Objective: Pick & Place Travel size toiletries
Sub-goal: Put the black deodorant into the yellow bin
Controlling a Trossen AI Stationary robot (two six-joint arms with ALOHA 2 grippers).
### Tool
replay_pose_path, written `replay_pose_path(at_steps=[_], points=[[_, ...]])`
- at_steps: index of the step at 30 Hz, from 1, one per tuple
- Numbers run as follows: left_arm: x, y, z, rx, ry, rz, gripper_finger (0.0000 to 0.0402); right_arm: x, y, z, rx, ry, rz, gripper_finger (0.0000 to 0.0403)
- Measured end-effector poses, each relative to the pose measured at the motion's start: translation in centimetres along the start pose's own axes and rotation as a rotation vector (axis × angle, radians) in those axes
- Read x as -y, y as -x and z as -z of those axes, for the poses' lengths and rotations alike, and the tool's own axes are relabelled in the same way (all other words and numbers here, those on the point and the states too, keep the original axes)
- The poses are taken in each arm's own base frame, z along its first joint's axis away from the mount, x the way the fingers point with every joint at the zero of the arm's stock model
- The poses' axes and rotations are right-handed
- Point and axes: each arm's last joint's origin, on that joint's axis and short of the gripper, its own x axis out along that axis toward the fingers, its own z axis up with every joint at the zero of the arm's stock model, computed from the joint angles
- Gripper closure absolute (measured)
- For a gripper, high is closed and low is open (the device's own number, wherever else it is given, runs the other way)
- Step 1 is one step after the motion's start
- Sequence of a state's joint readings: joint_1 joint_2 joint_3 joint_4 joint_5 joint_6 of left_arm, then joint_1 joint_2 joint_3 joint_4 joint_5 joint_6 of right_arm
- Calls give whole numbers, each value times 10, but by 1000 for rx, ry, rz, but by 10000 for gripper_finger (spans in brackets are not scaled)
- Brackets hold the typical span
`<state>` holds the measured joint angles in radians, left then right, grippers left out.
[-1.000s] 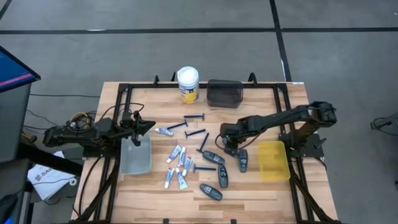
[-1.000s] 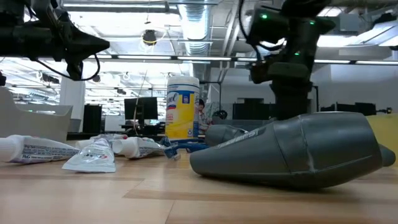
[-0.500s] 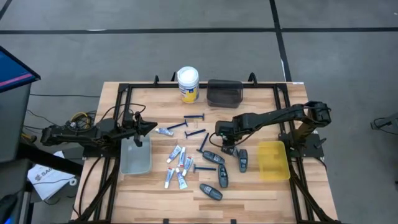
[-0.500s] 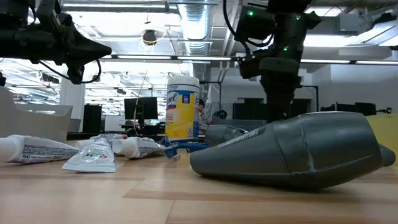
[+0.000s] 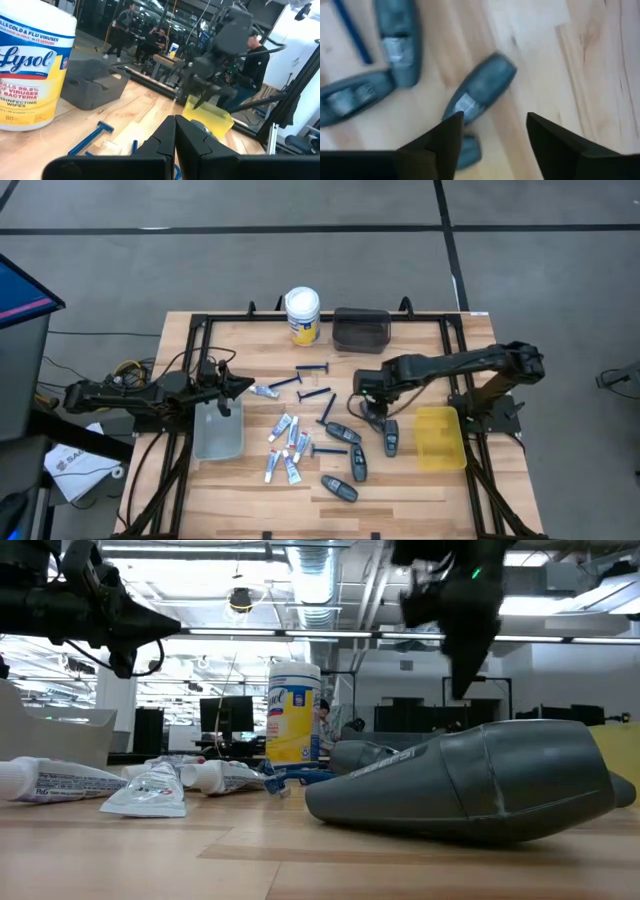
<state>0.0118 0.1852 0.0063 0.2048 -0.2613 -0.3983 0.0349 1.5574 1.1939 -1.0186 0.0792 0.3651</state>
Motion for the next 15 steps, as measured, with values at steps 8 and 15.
replay_pose_path(at_steps=[8, 15], points=[[0, -2, 2, -24, -7, -8, 401, -13, 22, 18, 68, -146, 60, 79], [-1, -2, 3, -30, -9, -11, 401, -19, -12, 12, 79, -174, 128, 58]])
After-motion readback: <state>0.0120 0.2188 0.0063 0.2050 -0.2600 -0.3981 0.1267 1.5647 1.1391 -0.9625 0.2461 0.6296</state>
